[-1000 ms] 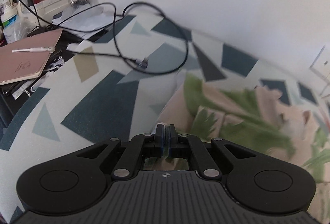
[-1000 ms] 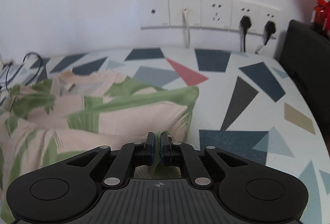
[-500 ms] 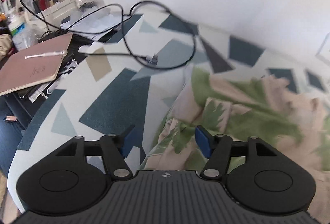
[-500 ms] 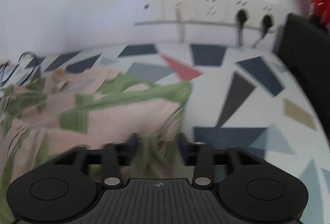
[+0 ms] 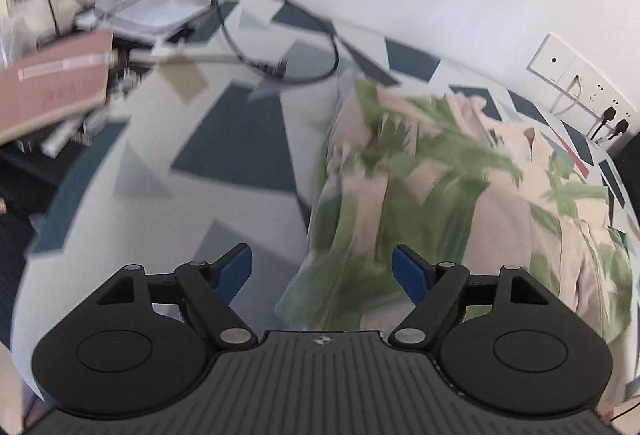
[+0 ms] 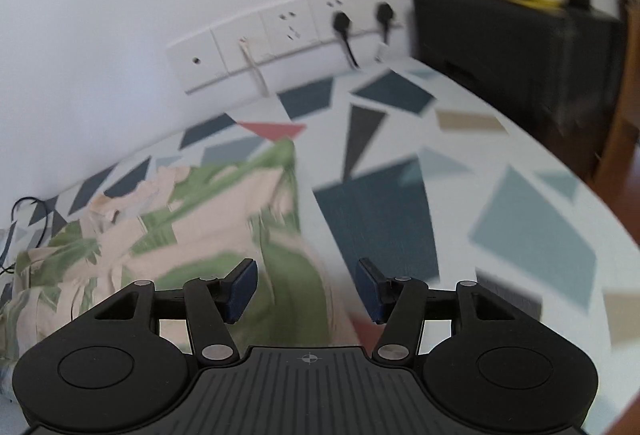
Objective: Fold clothes
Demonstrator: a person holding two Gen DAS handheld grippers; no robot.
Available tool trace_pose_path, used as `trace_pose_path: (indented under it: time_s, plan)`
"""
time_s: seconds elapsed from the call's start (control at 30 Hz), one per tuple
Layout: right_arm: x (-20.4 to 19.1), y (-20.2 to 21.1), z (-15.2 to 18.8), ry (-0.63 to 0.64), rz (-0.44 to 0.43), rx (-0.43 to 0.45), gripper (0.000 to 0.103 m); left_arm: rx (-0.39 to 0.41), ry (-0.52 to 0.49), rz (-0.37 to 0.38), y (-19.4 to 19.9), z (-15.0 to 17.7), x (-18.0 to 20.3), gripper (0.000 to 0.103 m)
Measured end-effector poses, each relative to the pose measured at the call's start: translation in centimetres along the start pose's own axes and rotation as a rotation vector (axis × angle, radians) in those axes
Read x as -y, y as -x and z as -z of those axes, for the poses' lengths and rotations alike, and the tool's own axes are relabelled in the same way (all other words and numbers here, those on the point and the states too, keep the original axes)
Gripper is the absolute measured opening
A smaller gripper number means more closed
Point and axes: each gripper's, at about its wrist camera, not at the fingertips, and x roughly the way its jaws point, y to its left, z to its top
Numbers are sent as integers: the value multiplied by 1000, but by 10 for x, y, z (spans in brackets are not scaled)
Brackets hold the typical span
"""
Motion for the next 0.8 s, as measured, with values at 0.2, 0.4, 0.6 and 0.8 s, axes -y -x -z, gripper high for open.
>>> trace_pose_path:
  time_s: [0.2,0.4,0.6,0.8]
  plan:
    - [-6,6,28,56,32,-10,56,-58,-8,14,-14,15,-2,69]
    - [6,3,41,21,44,-28,57,-50,-33,-27,-7,20,3,15]
    - [10,-1,42,13,12,-14,55,-40,2,-25,10,16,5,8]
    - [11,-9,38,5,-48,-45,56,-25,30,2,23,12,7,7]
